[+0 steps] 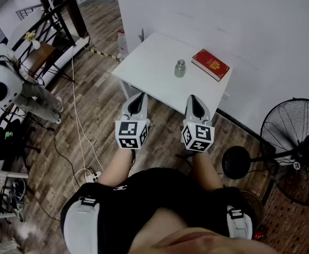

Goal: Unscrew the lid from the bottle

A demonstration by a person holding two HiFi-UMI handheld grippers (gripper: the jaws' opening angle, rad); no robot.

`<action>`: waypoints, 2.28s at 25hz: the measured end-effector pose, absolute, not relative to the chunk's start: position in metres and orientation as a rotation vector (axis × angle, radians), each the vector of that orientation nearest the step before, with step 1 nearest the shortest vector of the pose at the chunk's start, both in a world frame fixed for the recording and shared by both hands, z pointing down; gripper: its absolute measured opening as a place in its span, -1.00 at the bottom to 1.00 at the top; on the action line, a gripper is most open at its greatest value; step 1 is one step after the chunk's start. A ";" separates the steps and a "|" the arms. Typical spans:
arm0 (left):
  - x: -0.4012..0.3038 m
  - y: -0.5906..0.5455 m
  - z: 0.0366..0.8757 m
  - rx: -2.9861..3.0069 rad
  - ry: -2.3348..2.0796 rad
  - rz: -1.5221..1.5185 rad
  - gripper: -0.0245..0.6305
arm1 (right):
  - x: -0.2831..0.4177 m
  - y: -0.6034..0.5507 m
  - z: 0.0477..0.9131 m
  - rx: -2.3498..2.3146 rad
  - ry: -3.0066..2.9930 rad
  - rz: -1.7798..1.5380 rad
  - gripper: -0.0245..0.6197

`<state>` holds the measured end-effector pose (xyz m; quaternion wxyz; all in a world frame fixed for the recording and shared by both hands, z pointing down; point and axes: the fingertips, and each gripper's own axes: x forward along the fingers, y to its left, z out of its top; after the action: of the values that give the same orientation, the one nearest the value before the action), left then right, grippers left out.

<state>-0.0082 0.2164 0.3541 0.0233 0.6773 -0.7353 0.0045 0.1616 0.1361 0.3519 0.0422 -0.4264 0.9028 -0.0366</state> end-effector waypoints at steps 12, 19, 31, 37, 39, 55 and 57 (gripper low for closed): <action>-0.016 0.217 0.359 2.109 -2.247 -0.001 -0.76 | 0.147 0.144 0.353 -1.260 2.770 -0.146 -0.91; -0.023 0.224 0.357 2.162 -2.212 -0.006 -0.76 | 0.137 0.153 0.353 -1.319 2.743 -0.121 -0.91; -0.047 0.230 0.363 2.197 -2.187 0.002 -0.76 | 0.123 0.161 0.350 -1.380 2.686 -0.074 -0.91; -0.064 0.209 0.366 2.171 -2.208 0.005 -0.76 | 0.112 0.132 0.349 -1.365 2.682 -0.048 -0.92; -0.070 0.193 0.370 2.163 -2.216 0.016 -0.76 | 0.107 0.111 0.352 -1.363 2.692 -0.028 -0.92; -0.078 -0.014 0.381 2.135 -2.174 0.054 -0.76 | 0.082 -0.095 0.364 -1.310 2.760 -0.010 -0.92; -0.077 -0.039 0.386 2.126 -2.168 0.066 -0.76 | 0.078 -0.117 0.367 -1.283 2.782 0.007 -0.92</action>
<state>-0.0772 -0.0393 0.3861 0.0521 0.6991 -0.7128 0.0216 0.0783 -0.1170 0.3674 0.0390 -0.4183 0.9075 0.0024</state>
